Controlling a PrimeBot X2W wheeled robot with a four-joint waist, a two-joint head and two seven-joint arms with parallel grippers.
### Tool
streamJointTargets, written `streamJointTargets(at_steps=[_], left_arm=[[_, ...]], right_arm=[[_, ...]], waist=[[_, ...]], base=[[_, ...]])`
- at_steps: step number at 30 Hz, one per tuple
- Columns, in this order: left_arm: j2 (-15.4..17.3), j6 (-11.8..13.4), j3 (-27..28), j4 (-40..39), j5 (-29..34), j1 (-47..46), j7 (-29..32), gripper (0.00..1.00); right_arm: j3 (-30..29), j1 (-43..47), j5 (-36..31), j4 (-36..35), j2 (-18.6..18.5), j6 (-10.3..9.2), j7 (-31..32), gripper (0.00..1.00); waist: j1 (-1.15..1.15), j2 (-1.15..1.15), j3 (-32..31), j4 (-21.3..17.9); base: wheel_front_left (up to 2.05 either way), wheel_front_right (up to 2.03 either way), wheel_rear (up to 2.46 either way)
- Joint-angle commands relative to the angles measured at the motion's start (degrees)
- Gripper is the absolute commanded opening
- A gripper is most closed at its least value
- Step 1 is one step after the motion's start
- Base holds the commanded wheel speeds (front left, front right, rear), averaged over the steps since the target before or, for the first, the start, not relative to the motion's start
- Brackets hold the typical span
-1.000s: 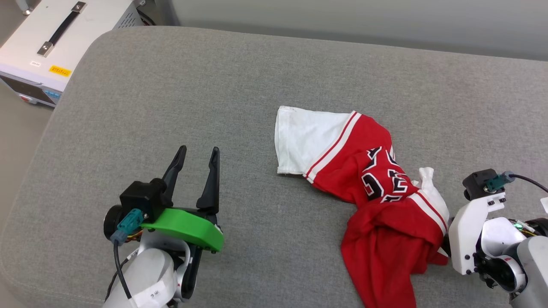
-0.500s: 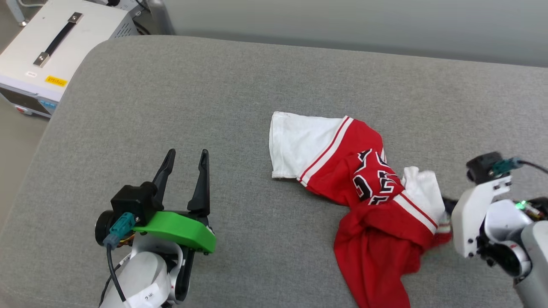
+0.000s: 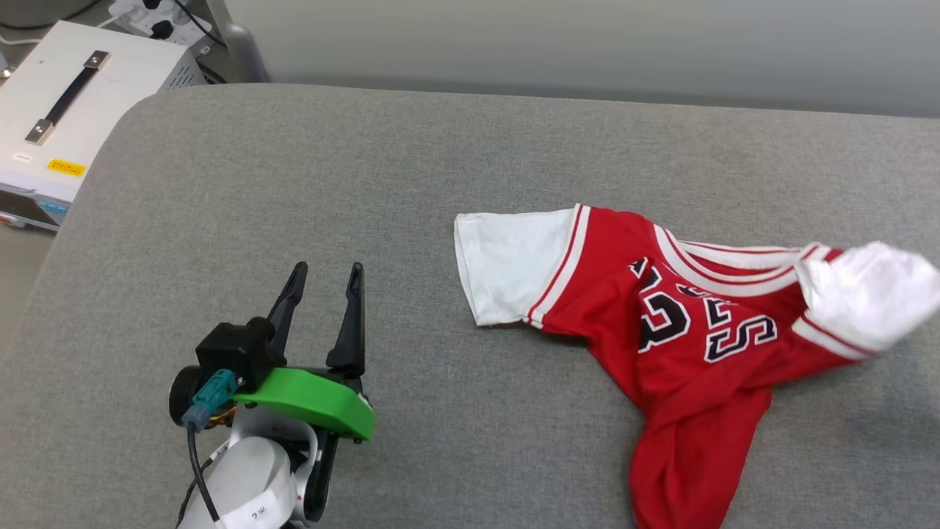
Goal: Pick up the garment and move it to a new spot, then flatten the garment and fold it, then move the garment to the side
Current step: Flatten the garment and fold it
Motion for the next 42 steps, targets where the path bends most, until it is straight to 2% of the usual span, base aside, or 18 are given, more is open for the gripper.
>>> streamJointTargets(at_steps=[1, 7, 8, 9, 10, 11, 17, 22, 29, 38, 40, 42], left_arm=[[-0.1, -0.3, 0.0, 0.2, 0.6, 0.5, -0.3, 1.00], [0.1, -0.4, 0.1, 1.0, 0.6, 0.7, -0.3, 1.00], [0.1, -0.3, 0.1, 1.2, 0.6, 0.8, -0.3, 1.00], [0.2, -0.3, 0.1, 1.2, 0.6, 0.9, -0.3, 1.00], [0.3, -0.2, 0.1, 1.3, 0.6, 1.0, -0.3, 1.00], [0.5, -0.2, 0.2, 1.4, 0.5, 1.2, -0.3, 1.00], [1.4, 0.4, 0.4, 1.6, 0.2, 3.2, 0.1, 1.00], [2.3, 1.3, 0.8, 1.0, -0.1, 5.3, 0.8, 1.00], [3.5, 2.2, 1.3, -0.2, -0.5, 7.4, 2.0, 1.00], [5.1, 3.2, 1.7, -1.6, -0.6, 8.2, 3.6, 1.00], [6.1, 2.8, 1.0, -2.4, 0.2, 6.2, 5.0, 1.00], [6.3, 1.9, 0.2, -2.8, 0.3, 4.2, 5.8, 1.00]], right_arm=[[-1.4, 2.0, -0.8, 1.9, 1.3, -0.03, -0.8, 0.00], [-6.2, 6.2, -2.4, 9.1, 6.2, -0.03, -3.8, 0.00], [-6.5, 6.3, -2.3, 9.6, 6.7, -0.03, -4.5, 0.02], [-6.8, 6.3, -2.2, 9.8, 7.2, -0.03, -5.7, 0.29], [-7.2, 6.2, -2.1, 9.8, 7.7, -0.03, -7.2, 0.43], [-7.5, 6.0, -2.2, 9.7, 8.0, -0.03, -9.1, 1.00], [-10.0, 6.5, -4.8, 5.0, 10.5, -0.03, -19.9, 1.00], [-8.8, 9.2, -7.8, -2.1, 13.0, -0.03, -24.1, 1.00], [-3.9, 15.9, -10.3, -14.6, 17.1, -0.03, -23.3, 1.00], [3.5, 24.8, -12.0, -28.4, 19.8, -0.03, -20.8, 1.00], [5.4, 26.5, -12.2, -32.7, 20.7, -0.03, -19.6, 1.00], [5.5, 26.4, -11.8, -34.0, 20.9, -0.03, -19.2, 1.00]], waist=[[0.00, 0.00, 0.2, 0.0], [0.00, 0.00, 0.4, -0.3], [0.00, 0.00, 0.3, -0.4], [0.00, 0.00, 0.2, -0.5], [0.00, 0.00, 0.1, -0.6], [0.00, 0.00, -0.1, -0.8], [0.00, 0.00, -2.8, -1.5], [0.00, 0.00, -4.9, -2.0], [0.00, 0.00, -6.8, -2.4], [0.00, 0.00, -7.3, -3.6], [0.00, 0.00, -6.0, -4.7], [0.00, 0.00, -4.9, -5.3]], base=[[0.00, 0.00, 0.00], [0.00, 0.00, 0.00], [0.00, 0.00, 0.00], [0.00, 0.00, 0.00], [0.00, 0.00, 0.00], [0.00, 0.00, 0.00], [0.00, 0.00, 0.00], [0.00, 0.00, 0.00], [0.00, 0.00, 0.00], [0.00, 0.00, 0.00], [0.00, 0.00, 0.00], [0.00, 0.00, 0.00]])
